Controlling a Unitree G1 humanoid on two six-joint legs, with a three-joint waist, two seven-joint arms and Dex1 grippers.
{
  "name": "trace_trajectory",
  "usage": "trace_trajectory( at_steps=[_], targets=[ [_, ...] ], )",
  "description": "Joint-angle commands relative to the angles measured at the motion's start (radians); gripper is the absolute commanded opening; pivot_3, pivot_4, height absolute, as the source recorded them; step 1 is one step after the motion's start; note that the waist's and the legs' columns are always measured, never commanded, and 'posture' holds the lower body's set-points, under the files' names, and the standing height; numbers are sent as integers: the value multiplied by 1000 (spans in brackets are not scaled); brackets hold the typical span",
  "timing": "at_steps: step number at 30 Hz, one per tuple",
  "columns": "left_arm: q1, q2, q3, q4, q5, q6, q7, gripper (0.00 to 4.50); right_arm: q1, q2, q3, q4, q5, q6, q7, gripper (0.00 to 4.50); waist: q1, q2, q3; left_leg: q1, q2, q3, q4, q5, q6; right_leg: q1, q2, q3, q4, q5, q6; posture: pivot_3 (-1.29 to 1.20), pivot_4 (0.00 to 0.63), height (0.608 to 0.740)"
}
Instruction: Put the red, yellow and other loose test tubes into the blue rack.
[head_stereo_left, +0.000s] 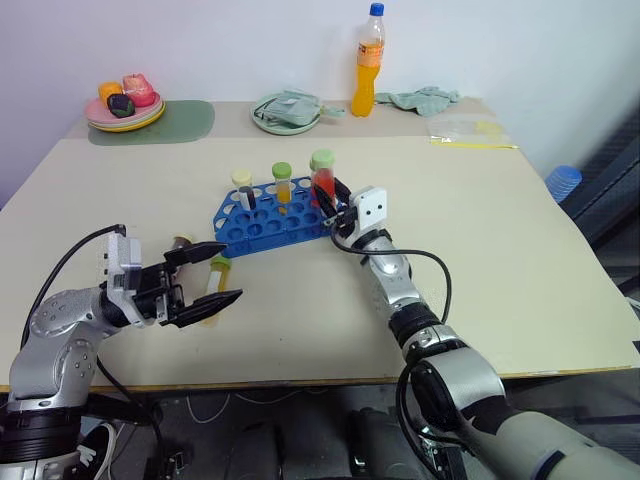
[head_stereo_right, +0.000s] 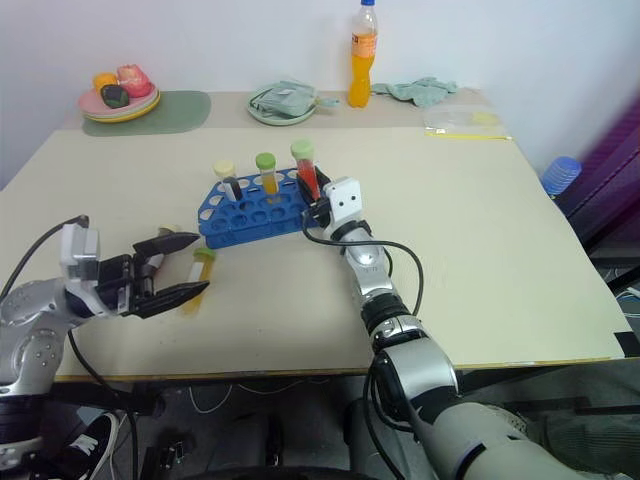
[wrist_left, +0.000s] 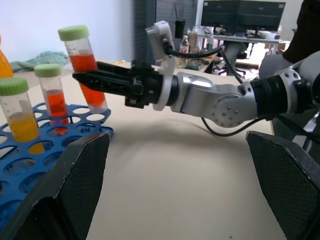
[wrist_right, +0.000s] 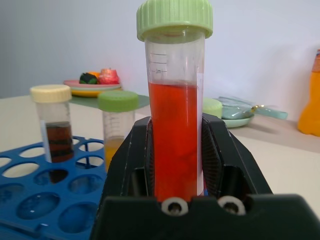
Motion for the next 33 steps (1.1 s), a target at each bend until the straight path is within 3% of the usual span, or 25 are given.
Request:
trace_trajectory(
  at_steps=[1,33],
  targets=[
    [1,6,12,-63,-33,22,24,4500,-36,7,-5,17,-13,-38,-6,788,0,0,0,0,0,0,0,0,0,0,0,0,0,0,0,0,150,740],
    [21,34,31,-190,-92,122,133,4500,-102,6,-11,160,-84,-46,-54,788,0,0,0,0,0,0,0,0,0,0,0,0,0,0,0,0,150,740]
  ],
)
